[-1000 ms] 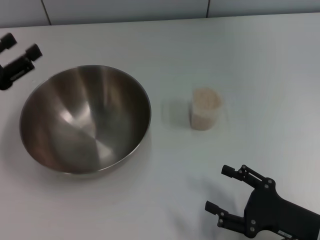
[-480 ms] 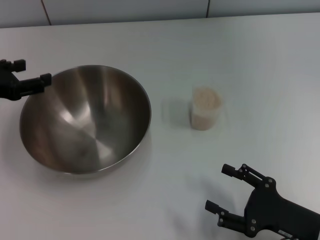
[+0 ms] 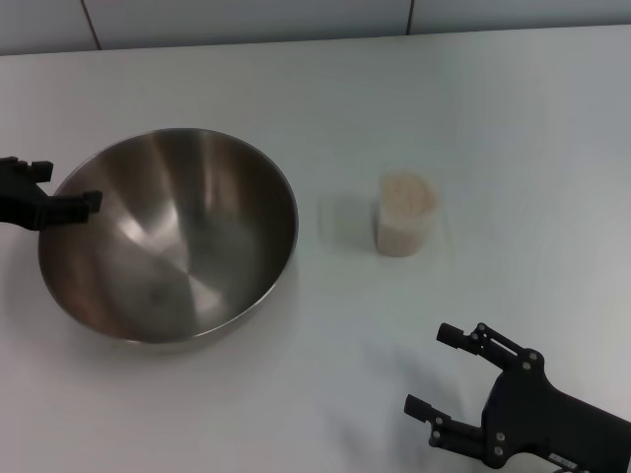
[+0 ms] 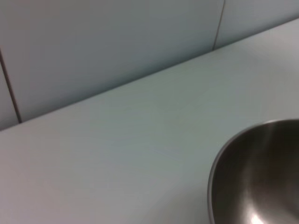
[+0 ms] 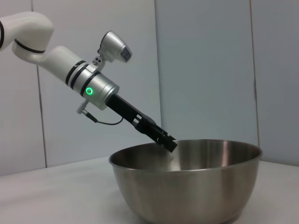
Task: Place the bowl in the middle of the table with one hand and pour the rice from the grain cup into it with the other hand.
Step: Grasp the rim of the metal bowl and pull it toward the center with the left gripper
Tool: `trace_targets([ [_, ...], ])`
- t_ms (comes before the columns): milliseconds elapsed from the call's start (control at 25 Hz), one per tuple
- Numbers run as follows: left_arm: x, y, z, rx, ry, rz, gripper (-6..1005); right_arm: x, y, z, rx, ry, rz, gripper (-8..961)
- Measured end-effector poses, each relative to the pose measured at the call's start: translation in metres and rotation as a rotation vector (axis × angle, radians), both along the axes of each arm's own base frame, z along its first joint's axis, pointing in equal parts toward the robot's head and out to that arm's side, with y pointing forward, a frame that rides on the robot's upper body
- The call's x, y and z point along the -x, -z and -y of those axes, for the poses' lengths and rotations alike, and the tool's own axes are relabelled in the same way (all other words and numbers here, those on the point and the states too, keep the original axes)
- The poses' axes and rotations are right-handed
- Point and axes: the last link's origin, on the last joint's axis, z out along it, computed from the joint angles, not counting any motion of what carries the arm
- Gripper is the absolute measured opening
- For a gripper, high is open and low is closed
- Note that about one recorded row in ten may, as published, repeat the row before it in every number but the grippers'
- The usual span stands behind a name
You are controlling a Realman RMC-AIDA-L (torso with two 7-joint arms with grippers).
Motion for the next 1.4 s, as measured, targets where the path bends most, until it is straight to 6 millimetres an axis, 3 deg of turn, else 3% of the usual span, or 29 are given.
trace_targets([
  [680,-0.001,0.008,-0.004,0.051,-0.036,-0.045,800,0.0,0.0,-0.001,-0.002,-0.002,0.001,834],
  [1240,-0.019,0.015,-0.013,0.134,-0.015,-0.062,393,0.0,0.0,0.0,0.0,-0.003,0.002,835],
  [1400,-0.021,0.016,-0.014,0.148,-0.018,-0.054,185,0.0,0.0,0.0,0.0,-0.004,0.002,835],
])
